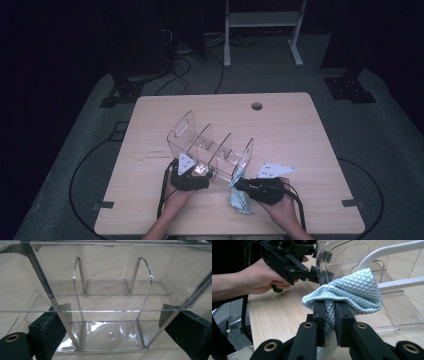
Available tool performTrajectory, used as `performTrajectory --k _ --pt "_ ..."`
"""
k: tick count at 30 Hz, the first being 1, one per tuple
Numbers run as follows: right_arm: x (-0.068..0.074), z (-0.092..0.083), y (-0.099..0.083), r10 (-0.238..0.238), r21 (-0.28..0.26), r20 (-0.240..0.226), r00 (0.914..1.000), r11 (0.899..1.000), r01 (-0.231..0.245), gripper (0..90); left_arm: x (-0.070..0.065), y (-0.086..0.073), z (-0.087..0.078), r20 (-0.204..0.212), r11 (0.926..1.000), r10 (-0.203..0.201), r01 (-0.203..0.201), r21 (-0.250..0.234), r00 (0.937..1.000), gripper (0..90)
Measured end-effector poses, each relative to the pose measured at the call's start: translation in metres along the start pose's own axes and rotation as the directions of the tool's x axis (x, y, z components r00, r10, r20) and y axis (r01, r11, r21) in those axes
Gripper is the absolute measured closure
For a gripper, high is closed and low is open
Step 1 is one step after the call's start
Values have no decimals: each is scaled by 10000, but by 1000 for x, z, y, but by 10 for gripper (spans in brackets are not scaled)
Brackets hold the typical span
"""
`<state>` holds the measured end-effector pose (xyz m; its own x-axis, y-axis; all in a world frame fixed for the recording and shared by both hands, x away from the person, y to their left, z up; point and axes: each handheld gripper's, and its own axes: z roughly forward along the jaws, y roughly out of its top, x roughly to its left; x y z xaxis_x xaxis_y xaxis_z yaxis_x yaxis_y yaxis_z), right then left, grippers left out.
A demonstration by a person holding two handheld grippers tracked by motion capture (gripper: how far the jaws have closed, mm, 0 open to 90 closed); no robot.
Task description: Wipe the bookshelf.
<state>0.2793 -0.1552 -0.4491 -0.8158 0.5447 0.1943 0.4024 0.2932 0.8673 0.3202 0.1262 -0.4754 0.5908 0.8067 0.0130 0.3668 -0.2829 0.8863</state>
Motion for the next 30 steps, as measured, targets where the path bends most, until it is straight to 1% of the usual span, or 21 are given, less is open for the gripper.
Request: performTrajectory --k 3,5,9,10,11,17,19,20,21,25,28,30 --pt "-4 -4 0 79 34 137 9999 10000 -80 801 -3 1 0 75 9999 108 -108 -37 9999 70" --pt "-7 -7 -1 147 13 264 9995 9999 -148 801 -5 1 -1 124 9996 270 -269 -63 9996 71" --pt "-17 -14 -2 410 -63 520 9978 9991 -408 801 -10 2 0 260 9994 329 -326 -146 9991 72" --pt "-20 -16 -2 490 -54 614 9969 9988 -487 800 -12 2 1 305 9994 280 -274 -196 9991 72" --pt "-22 -18 -2 555 -70 712 9959 9985 -551 800 -14 2 2 363 9992 344 -336 -200 9987 72" --pt "-41 -32 -5 1098 -279 1275 9857 9939 -1071 800 -26 4 6 831 9977 636 -613 -305 9945 72" --pt "-47 -36 -7 1238 -353 1472 9813 9922 -1199 800 -29 6 8 1064 9952 950 -921 -316 9898 71" --pt "-50 -39 -8 1403 -412 1551 9779 9899 -1355 800 -29 6 9 1162 9947 1005 -973 -331 9881 72" --pt "-52 -40 -8 1440 -463 1588 9767 9893 -1384 800 -29 6 9 1231 9946 1014 -979 -339 9872 71" --pt "-54 -42 -9 1506 -511 1638 9749 9882 -1441 799 -29 6 6 1441 9945 1018 -969 -408 9843 75" --pt "-53 -42 -9 1500 -498 1649 9748 9884 -1437 799 -27 5 4 1432 9940 1071 -1029 -368 9839 75" --pt "-52 -42 -9 1474 -488 1683 9746 9888 -1411 798 -26 4 1 1465 9937 1091 -1039 -429 9832 75"
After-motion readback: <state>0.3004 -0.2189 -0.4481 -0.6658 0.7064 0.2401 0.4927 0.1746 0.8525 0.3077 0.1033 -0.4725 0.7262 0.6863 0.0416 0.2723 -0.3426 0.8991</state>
